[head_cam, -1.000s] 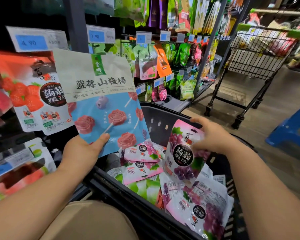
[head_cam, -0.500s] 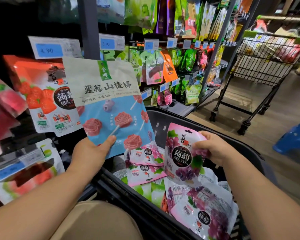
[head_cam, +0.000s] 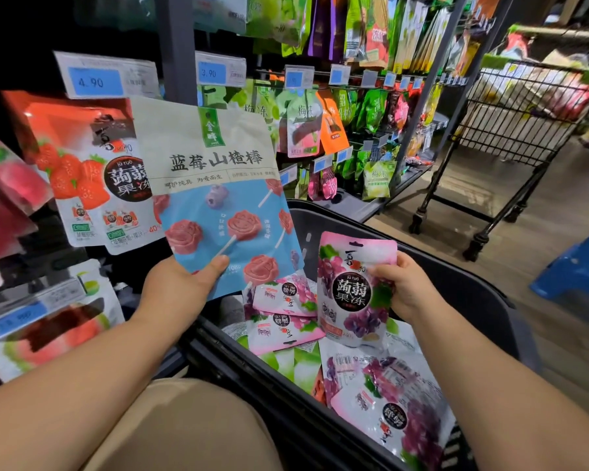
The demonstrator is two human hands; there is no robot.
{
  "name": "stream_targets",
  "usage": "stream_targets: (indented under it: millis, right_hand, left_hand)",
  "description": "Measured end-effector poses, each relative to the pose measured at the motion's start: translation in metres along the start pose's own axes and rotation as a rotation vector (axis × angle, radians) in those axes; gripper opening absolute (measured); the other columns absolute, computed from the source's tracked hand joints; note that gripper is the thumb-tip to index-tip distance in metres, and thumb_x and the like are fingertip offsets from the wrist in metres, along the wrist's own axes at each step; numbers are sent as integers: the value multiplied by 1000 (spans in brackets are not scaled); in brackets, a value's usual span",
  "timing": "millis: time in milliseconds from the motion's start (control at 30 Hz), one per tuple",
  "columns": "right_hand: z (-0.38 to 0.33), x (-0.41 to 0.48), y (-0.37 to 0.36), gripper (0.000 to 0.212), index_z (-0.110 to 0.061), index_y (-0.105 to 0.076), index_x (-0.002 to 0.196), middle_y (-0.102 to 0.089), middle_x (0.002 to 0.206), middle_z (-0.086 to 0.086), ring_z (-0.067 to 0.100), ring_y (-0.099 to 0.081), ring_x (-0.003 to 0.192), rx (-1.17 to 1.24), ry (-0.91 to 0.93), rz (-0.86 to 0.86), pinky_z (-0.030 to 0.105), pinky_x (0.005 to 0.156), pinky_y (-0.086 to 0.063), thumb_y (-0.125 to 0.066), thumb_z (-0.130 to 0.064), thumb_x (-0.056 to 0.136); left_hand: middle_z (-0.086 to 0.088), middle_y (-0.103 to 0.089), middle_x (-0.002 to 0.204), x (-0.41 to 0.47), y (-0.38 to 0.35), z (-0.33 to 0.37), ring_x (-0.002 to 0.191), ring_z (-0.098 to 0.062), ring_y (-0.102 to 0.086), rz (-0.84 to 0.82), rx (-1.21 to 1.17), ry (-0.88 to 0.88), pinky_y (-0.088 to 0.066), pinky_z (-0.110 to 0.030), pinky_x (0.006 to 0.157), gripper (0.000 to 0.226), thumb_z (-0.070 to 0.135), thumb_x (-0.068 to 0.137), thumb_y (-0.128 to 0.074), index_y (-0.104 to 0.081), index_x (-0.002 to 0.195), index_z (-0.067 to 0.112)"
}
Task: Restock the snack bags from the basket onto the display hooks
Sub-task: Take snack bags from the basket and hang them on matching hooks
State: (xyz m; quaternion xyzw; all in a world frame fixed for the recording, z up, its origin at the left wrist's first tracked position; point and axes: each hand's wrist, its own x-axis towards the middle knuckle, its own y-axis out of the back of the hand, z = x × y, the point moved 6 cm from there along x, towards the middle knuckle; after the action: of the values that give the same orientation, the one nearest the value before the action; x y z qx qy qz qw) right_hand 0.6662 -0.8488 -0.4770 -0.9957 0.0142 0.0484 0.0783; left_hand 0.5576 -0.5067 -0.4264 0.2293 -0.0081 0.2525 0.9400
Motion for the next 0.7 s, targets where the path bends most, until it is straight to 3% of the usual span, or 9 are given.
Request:
stream_targets:
  millis: [100, 167, 233, 367, 500, 633, 700]
  right_hand:
    - [17, -2, -1, 46, -1, -60, 114, -71, 104, 21, 33, -70, 91, -12, -133, -97, 40, 78, -59, -71, 8, 70]
    - [33, -7, 1, 53, 1, -62, 116, -72, 108, 21, 35, -69, 101, -159, -271, -196, 43, 89, -55, -78, 4, 66]
    - [45, -11, 5, 41, 0, -66, 113, -72, 109, 21, 35, -68, 103, -286, -352, -252, 46, 93, -53, -76, 6, 73]
    - [59, -14, 5, 19, 1, -67, 104, -74, 91, 16, 24, -66, 82, -417, -387, -322, 33, 77, -57, -65, 7, 86]
    - [61, -9, 6, 25, -4, -67, 109, -75, 92, 12, 25, -68, 88, -473, -345, -232, 45, 90, -53, -72, -2, 84]
    - [44, -8, -3, 6, 3, -66, 95, -71, 82, 16, 20, -60, 67, -382, -238, -195, 33, 66, -51, -62, 3, 90]
    - [31, -8, -11, 6, 2, -65, 90, -67, 73, 11, 18, -56, 62, -254, -175, -122, 29, 57, -48, -59, 2, 93]
  left_hand:
    - [-1, -62, 90, 0, -1, 0, 86, -16, -54, -2, 0, -9, -34, -24, 73, 26, 28, 91, -69, -74, 107, 8]
    - [0, -62, 91, 1, -1, 0, 87, -16, -54, 1, -4, -15, -34, -23, 74, 26, 27, 91, -69, -73, 108, 8]
    - [0, -62, 92, 1, -1, -1, 88, -16, -54, 4, -8, -17, -35, -23, 75, 26, 26, 91, -69, -73, 109, 8]
    - [0, -63, 92, 0, -1, 0, 88, -16, -56, 8, -27, -25, -36, -23, 76, 25, 26, 91, -69, -73, 108, 8]
    - [-1, -65, 90, -3, 8, 1, 84, -18, -58, -2, -62, -22, -36, -23, 72, 20, 25, 90, -69, -73, 103, 10]
    - [2, -66, 91, -8, 31, -6, 87, -17, -60, 2, -101, -29, -36, -21, 69, 9, 25, 90, -69, -70, 97, 20]
    - [1, -67, 87, -10, 46, -11, 81, -17, -59, 3, -78, -30, -37, -25, 64, 11, 27, 91, -68, -71, 95, 18]
